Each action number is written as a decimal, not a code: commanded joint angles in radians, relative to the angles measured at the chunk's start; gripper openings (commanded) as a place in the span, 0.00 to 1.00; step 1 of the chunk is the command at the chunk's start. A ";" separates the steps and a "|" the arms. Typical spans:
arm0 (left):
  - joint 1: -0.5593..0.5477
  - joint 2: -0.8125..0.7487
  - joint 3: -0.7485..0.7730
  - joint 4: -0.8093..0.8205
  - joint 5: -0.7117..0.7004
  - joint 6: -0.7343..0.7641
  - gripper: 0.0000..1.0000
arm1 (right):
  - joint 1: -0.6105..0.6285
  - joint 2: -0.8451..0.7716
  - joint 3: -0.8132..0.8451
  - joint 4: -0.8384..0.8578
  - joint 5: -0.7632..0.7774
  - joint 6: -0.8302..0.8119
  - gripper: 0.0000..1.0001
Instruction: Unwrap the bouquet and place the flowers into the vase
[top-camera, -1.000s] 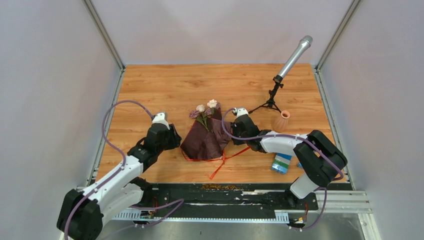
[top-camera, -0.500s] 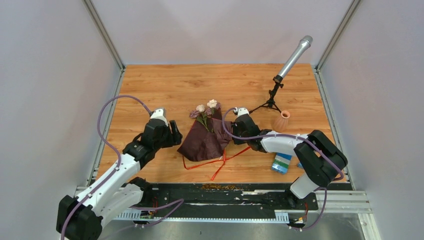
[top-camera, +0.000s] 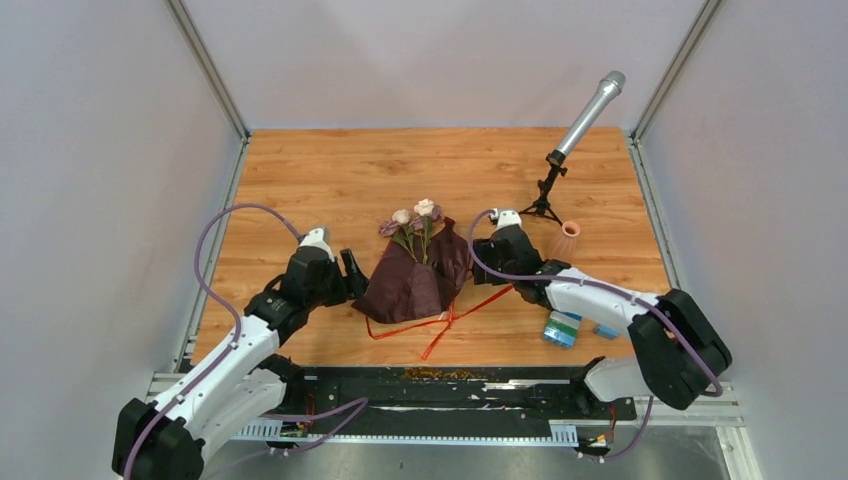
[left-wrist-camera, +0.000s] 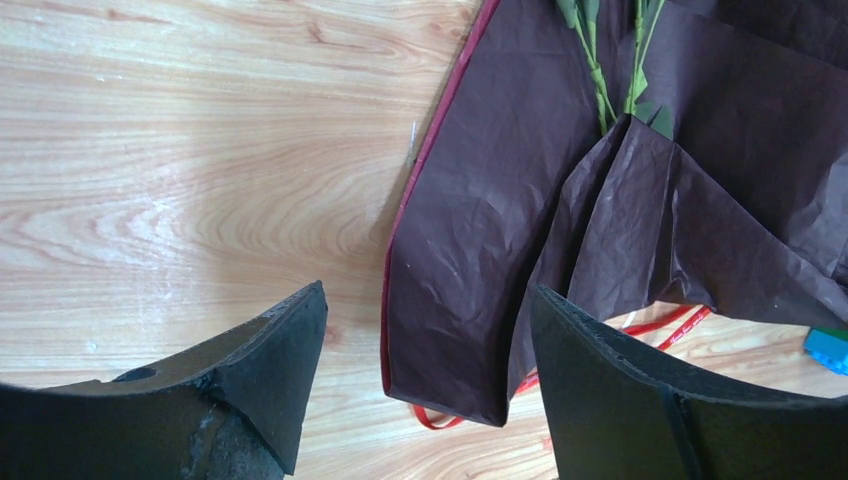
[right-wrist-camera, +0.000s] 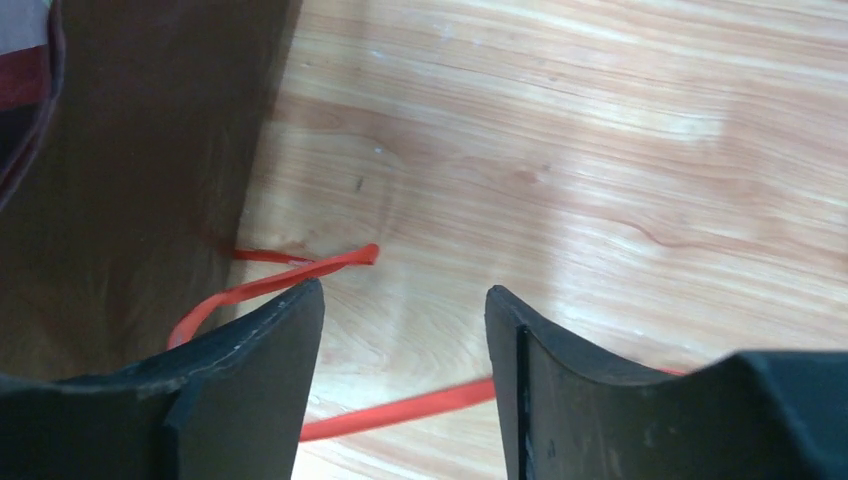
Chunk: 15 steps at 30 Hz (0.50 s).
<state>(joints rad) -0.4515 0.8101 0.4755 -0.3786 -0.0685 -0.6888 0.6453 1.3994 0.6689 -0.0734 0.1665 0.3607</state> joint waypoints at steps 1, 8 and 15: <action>0.008 -0.032 -0.012 -0.012 0.033 -0.039 0.83 | -0.040 -0.119 -0.044 -0.074 0.040 -0.011 0.64; 0.008 -0.079 -0.037 -0.053 0.046 -0.066 0.88 | -0.091 -0.383 -0.108 -0.124 -0.069 -0.004 0.79; 0.009 -0.084 -0.109 0.012 0.089 -0.124 0.85 | -0.093 -0.537 -0.144 -0.060 -0.151 0.079 0.87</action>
<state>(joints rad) -0.4488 0.7300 0.4007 -0.4198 -0.0193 -0.7635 0.5549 0.8856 0.5468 -0.1905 0.0704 0.3790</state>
